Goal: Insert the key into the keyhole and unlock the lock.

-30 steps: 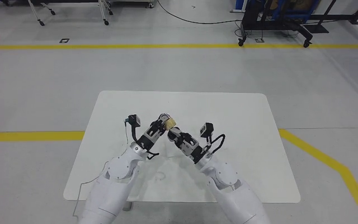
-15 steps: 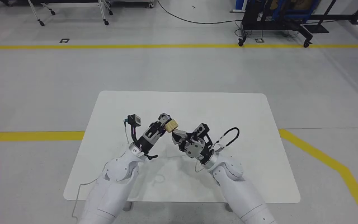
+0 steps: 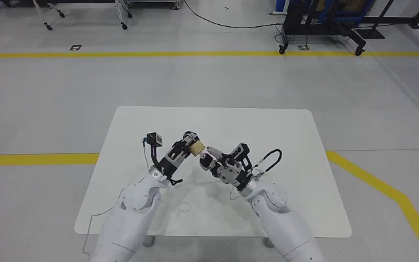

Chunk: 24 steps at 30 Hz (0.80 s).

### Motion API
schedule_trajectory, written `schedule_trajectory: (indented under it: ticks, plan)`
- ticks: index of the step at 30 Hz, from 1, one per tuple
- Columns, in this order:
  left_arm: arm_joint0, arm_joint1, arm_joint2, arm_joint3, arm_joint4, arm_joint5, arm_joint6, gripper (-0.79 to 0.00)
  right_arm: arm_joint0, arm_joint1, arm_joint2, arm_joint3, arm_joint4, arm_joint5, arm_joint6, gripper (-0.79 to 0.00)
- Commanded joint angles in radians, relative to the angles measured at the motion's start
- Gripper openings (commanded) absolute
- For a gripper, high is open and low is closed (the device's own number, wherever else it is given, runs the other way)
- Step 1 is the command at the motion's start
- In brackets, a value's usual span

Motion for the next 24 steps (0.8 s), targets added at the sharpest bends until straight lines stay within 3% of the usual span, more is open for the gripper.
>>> schedule_trajectory:
  ticks: [1, 6, 10, 13, 14, 15, 16, 17, 19, 24]
  plan:
    - [-0.007, 0.001, -0.003, 0.005, 0.031, 0.015, 0.017, -0.785, -0.023, 0.007, 0.03, -0.023, -0.021, -0.014, -0.019, 0.0]
    - [-0.038, 0.004, 0.005, 0.035, 0.248, 0.058, 0.086, -0.785, -0.119, 0.036, 0.156, -0.138, -0.129, -0.052, -0.077, 0.0]
    - [-0.068, 0.002, 0.06, 0.072, 0.454, 0.105, 0.114, -0.785, -0.215, 0.055, 0.263, -0.265, -0.223, -0.061, -0.16, 0.0]
    - [-0.089, -0.002, 0.097, 0.105, 0.552, 0.143, 0.116, -0.785, -0.215, 0.055, 0.263, -0.265, -0.223, -0.061, -0.16, 0.0]
    - [-0.095, -0.003, 0.109, 0.117, 0.57, 0.159, 0.101, -0.616, -0.215, 0.055, 0.263, -0.265, -0.223, -0.061, -0.16, 0.0]
    - [-0.104, -0.003, 0.117, 0.125, 0.59, 0.174, 0.081, -0.505, -0.215, 0.055, 0.263, -0.265, -0.223, -0.061, -0.16, 0.0]
    - [-0.11, -0.002, 0.123, 0.131, 0.607, 0.183, 0.069, -0.453, -0.215, 0.055, 0.263, -0.265, -0.223, -0.061, -0.16, 0.0]
    - [-0.113, -0.002, 0.127, 0.135, 0.615, 0.19, 0.056, -0.329, -0.215, 0.055, 0.263, -0.265, -0.223, -0.061, -0.16, 0.0]
    - [-0.119, -0.001, 0.131, 0.139, 0.639, 0.208, 0.035, 0.0, -0.215, 0.055, 0.263, -0.265, -0.223, -0.061, -0.16, 0.0]
    - [-0.102, 0.004, 0.122, 0.113, 0.633, 0.216, 0.004, 0.0, -0.215, 0.055, 0.263, -0.265, -0.223, -0.061, -0.16, 0.0]
